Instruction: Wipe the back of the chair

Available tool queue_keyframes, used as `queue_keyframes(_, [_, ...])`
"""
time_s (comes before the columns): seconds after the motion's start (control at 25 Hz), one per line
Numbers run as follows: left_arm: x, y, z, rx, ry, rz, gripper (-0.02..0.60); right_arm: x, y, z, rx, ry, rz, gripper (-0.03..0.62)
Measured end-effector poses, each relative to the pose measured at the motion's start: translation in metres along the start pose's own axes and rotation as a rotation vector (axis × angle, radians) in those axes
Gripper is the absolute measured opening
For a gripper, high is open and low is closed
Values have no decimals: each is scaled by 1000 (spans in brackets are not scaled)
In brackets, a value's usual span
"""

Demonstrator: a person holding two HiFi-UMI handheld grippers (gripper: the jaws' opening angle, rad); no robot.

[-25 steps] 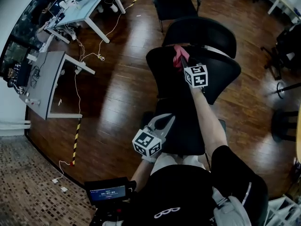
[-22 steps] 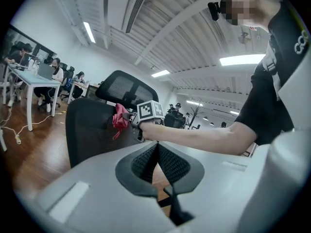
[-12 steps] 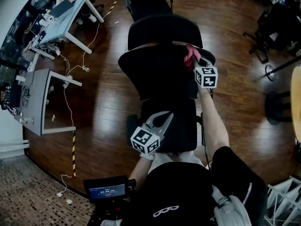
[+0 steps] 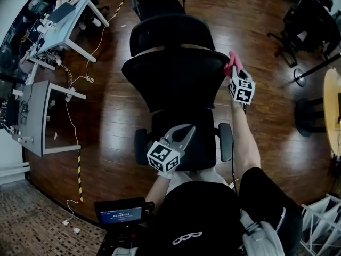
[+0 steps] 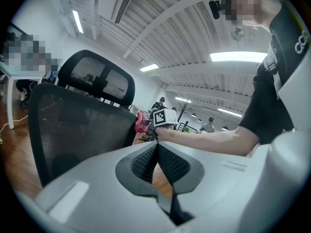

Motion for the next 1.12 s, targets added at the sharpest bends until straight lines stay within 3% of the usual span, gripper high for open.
queue_keyframes(0.12, [-4,-1,1,-3,5,10,-9,-8,-15,14,-1,-91,-48,39])
queue_keyframes(0.2, [-10,0,0,-6,9,17,-9,-8,-23,10,-15,-99,-84,38])
queue_keyframes(0.72, [-67,4,-37,-44,75,66,-9,39,0,-116,-125,83,-94,40])
queue_keyframes(1.12, [-121,8,-79,-74,126,76,-9,59,26,-252,-203,235,-59,40])
Point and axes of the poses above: the fingertips, and each gripper's own axes: x forward along the fingers, z to its right, y out of its top, the point moved 4 cm from there along -x, backward along the fingers, and after that the axes turned 9 degrees about -x, right-handed, at the moved point
